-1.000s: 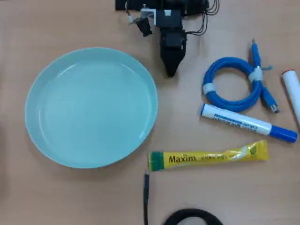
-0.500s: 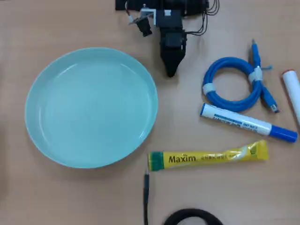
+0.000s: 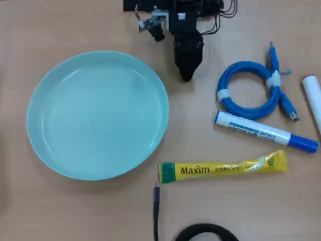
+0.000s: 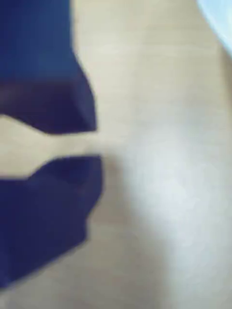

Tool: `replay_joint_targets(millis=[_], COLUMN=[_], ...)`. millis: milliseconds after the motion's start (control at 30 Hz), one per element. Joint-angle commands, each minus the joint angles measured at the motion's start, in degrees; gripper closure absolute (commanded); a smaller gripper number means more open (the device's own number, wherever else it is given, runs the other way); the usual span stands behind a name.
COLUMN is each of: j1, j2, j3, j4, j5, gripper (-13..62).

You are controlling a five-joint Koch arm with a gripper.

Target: Pick up the yellow coffee stick, then put it in the green bowl

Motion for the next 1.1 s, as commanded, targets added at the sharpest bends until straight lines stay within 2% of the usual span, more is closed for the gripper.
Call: replay_joint_targets(millis=[0, 200, 600, 1067], j1=[-0.97, -2.72, -6.68, -13.71], j2=[5.71, 3.43, -21.71, -42.45], j3=[-4.75, -19.78, -59.68, -105.56], j4=[1.49, 14.59, 45.18, 74.71], j5=[-0.35, 0.18, 0.35, 0.97], gripper=[50.6, 50.7, 50.3, 50.0])
